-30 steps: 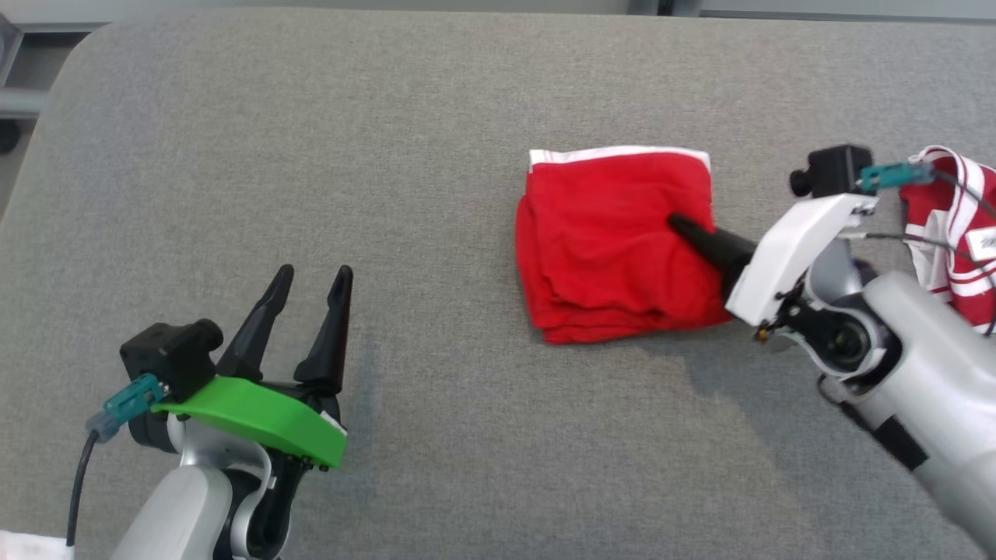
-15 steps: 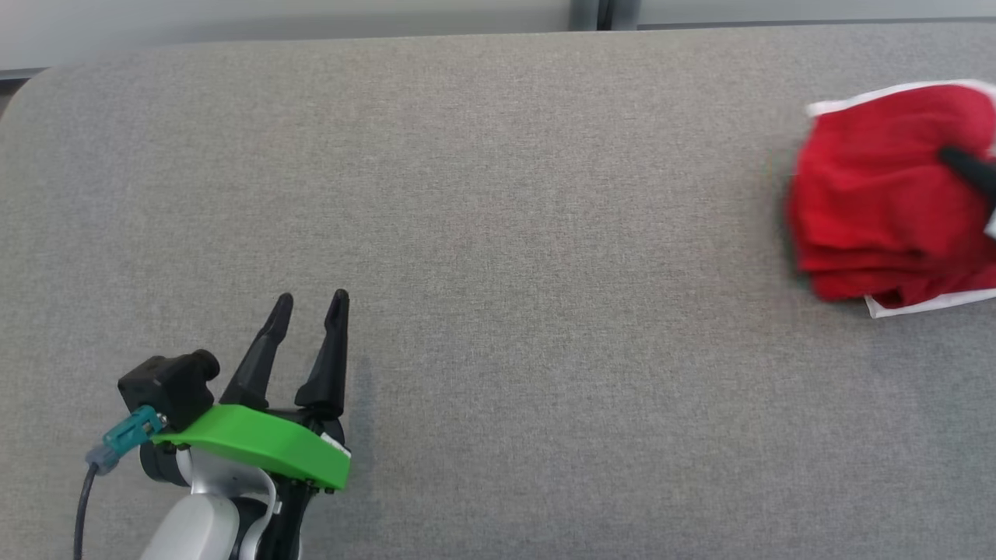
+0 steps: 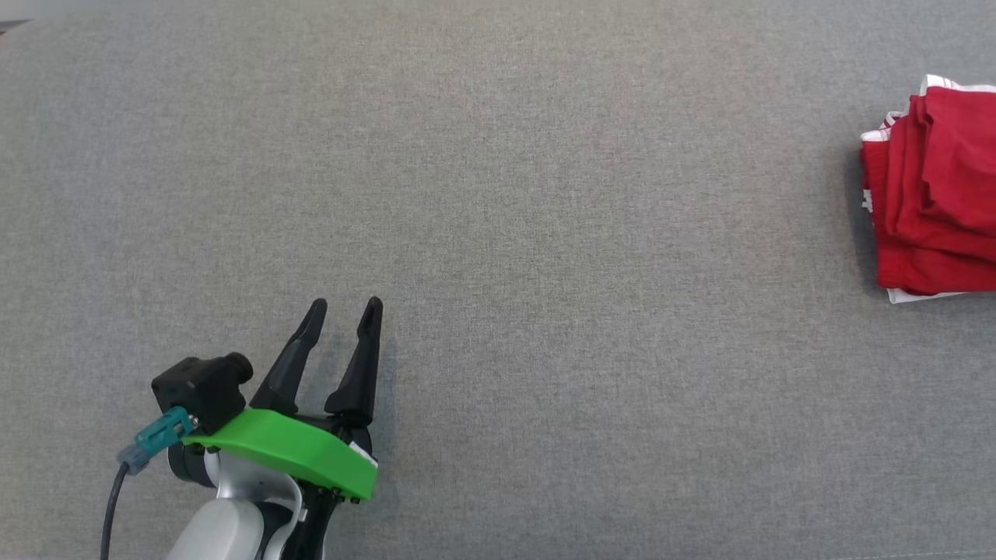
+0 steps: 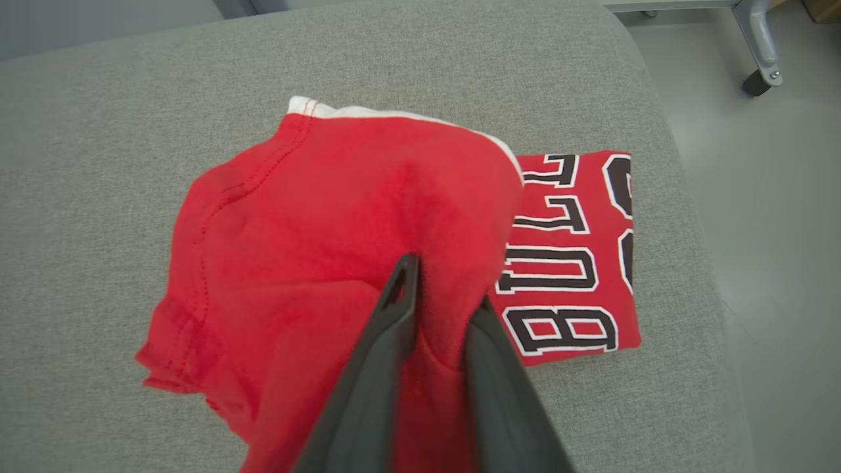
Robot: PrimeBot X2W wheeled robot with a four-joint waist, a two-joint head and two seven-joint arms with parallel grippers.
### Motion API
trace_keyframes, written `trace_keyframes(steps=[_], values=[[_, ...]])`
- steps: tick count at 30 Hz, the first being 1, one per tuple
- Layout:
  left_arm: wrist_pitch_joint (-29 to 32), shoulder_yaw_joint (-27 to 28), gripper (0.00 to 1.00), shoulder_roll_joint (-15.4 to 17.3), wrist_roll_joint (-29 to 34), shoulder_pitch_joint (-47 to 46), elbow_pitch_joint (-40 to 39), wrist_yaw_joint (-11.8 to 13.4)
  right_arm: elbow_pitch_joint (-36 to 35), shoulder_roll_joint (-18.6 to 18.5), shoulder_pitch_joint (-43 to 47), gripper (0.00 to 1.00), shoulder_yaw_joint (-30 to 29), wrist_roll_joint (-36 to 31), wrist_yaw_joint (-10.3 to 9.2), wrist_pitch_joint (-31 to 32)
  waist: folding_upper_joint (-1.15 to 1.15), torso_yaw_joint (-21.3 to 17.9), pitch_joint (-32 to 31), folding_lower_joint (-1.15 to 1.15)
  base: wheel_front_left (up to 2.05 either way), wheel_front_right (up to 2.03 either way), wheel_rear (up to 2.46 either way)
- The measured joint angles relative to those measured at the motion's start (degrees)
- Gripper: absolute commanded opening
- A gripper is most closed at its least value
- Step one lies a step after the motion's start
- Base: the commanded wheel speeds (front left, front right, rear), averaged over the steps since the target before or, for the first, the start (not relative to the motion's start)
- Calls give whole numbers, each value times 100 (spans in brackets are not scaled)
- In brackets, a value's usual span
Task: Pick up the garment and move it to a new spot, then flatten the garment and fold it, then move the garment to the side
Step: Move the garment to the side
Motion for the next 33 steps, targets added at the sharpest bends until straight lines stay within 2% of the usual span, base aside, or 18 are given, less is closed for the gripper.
trace_keyframes(steps=[7,10,16,22,26,29,33], values=[[-1,13,100,-20,10,-28,105,0,197,-254,48,100,219,-566,-18,-74,0,1,107,0,0,0,0],[-8,93,100,-20,10,-28,166,0,271,-231,127,100,289,-701,-19,-148,0,-29,81,0,0,0,0],[-60,164,100,-13,10,-30,307,0,307,162,210,100,282,-749,-23,-542,0,-126,-48,0,0,0,0],[-229,275,100,46,99,-70,352,0,-192,483,88,100,38,-1094,-24,-1595,0,-232,-288,0,0,0,0],[-397,381,100,371,472,-115,541,0,-614,708,65,100,127,-1499,-24,-2232,0,-298,-506,0,0,0,0],[-537,560,100,578,619,-91,724,0,-856,1017,85,100,286,-1777,-24,-2660,0,-359,-689,0,0,0,0],[-692,678,100,728,820,149,995,1,-956,1373,402,100,411,-2153,-24,-3268,0,-464,-950,0,0,0,0]])
